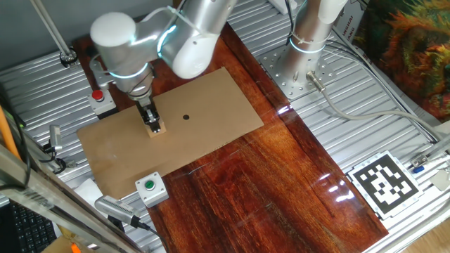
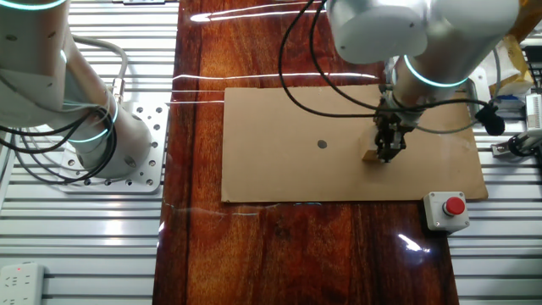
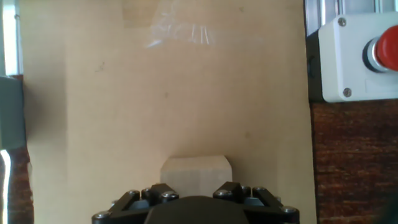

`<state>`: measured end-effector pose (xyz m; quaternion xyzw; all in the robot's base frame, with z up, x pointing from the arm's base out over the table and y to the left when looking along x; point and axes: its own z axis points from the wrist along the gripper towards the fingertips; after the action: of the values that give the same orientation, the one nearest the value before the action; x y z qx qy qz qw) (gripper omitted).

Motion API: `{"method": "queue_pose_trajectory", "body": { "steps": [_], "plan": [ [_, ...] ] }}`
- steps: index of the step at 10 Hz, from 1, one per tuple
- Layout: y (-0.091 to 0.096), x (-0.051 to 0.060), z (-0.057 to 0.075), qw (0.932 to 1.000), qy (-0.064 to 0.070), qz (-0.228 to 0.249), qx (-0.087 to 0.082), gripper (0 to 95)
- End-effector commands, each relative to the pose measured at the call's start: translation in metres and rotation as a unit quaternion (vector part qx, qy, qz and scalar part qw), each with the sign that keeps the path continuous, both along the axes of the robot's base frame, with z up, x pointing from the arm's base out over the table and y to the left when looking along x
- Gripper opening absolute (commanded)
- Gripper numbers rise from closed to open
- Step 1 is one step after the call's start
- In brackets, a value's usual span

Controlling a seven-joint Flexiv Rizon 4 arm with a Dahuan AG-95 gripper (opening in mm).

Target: Hold a small block with the gripper and sweep it from left to right on the table

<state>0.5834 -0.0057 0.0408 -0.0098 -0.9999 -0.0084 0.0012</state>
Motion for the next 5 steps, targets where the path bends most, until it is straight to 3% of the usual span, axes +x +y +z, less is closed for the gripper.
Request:
{"method": "queue_pose_trajectory", "body": {
  "steps": [1, 4, 5],
  "plan": [
    [0.000, -0.009, -0.009, 0.9999, 0.003, 0.002, -0.011, 0.0],
    [0.000, -0.022, -0.012, 0.9998, 0.005, -0.012, 0.013, 0.0],
    [0.000, -0.027, -0.013, 0.9999, 0.002, -0.009, 0.007, 0.0]
  ]
}}
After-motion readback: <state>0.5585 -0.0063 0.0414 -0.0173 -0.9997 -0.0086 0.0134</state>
